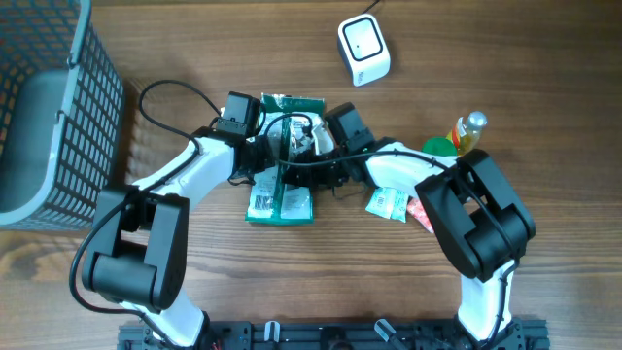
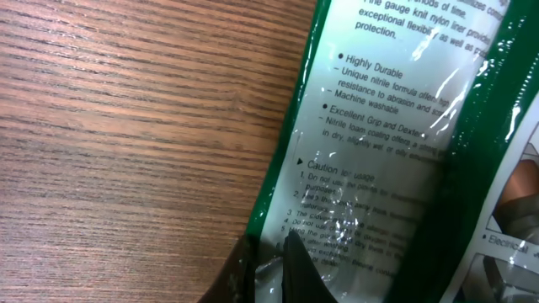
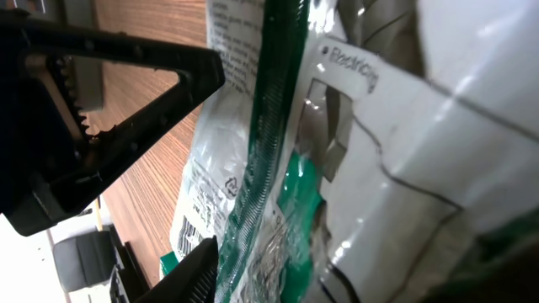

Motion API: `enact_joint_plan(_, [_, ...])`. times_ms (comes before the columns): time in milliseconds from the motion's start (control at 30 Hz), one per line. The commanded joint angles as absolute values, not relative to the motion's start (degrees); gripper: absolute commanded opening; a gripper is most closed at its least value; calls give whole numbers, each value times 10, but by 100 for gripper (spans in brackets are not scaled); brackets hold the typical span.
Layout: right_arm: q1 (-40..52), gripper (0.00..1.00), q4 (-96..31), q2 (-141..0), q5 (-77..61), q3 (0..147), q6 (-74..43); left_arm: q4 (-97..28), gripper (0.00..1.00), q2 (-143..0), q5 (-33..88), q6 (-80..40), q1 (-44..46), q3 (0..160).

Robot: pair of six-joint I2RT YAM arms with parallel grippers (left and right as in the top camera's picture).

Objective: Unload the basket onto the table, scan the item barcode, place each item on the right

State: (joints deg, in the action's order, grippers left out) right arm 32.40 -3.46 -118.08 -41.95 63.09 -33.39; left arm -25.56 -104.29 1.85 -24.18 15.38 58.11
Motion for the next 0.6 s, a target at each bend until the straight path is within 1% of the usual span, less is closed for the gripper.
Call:
enact_joint_plan(0, [343, 38, -34, -1198, -396, 621, -334, -257, 4, -1059, 32, -249, 160, 564])
enact_joint_plan(100, [345, 37, -34, -1198, -379, 621, -335, -257, 4, -1059, 32, -249, 160, 564])
enact_joint_plan(233, [345, 22, -35, -1198, -369, 621, -332, -257, 4, -1059, 32, -249, 160, 564])
enact_joint_plan(300, [345, 17, -35, -1198, -365, 621, -332, -257, 4, -1059, 32, -249, 160, 564])
enact_joint_plan(367, [345, 6, -37, -1198, -354, 621, -332, -257, 4, -1059, 32, -249, 160, 564])
enact_joint_plan(400, [345, 4, -37, -1198, -352, 621, -332, -257, 4, -1059, 32, -249, 160, 564])
enact_joint_plan(567, [345, 4, -37, -1198, -343, 621, -330, -256, 4, -1059, 31, -249, 159, 565])
